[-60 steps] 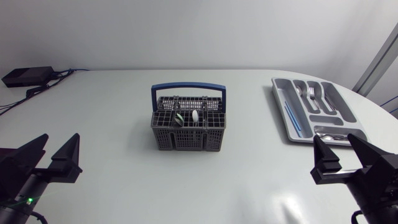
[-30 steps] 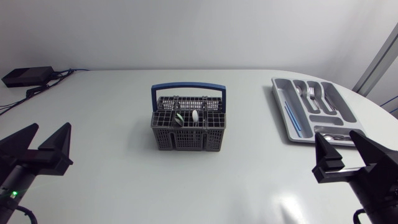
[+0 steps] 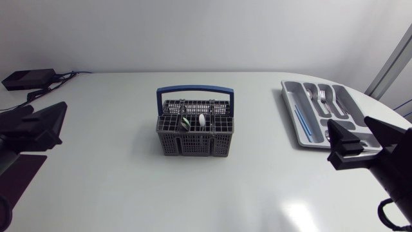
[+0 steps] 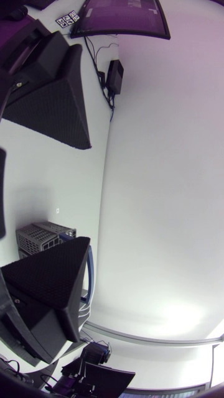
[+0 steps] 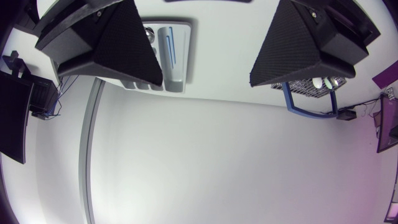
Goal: Unload the cutlery basket into the drawer organizer.
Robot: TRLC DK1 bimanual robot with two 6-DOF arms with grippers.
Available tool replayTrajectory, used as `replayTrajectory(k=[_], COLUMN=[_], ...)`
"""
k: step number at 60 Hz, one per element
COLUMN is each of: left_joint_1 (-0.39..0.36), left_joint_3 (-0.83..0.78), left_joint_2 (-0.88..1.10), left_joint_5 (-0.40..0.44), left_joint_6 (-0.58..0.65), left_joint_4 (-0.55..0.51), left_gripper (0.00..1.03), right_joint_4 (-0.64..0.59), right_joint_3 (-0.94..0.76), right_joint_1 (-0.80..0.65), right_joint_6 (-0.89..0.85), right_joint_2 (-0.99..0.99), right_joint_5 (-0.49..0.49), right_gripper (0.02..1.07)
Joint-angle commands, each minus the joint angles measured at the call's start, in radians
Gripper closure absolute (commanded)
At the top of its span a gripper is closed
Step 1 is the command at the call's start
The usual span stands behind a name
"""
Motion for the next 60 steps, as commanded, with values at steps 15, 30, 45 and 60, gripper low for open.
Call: replayTrajectory(k=[15,30,45,60], left_joint_1=[-0.178,-0.309,-0.397,-0.485], left_joint_3=[0.189,0.315,0.452,0.519], left_joint_2=[0.207,0.35,0.508,0.614], left_joint_5=[-0.121,-0.173,-0.192,-0.184], left_joint_6=[-0.06,-0.167,-0.268,-0.399], left_joint_4=[-0.061,-0.131,-0.212,-0.263], left_gripper=[0.05,0.05,0.06,0.06], right_joint_4=[-0.11,-0.279,-0.389,-0.486], right_joint_3=[0.244,0.417,0.512,0.586], right_joint_1=[0.088,0.125,0.177,0.186], right_joint_6=[0.034,0.097,0.176,0.219], right_joint_2=[0.239,0.397,0.483,0.57], right_joint_5=[0.046,0.044,0.023,-0.019], right_gripper=[0.07,0.07,0.07,0.07])
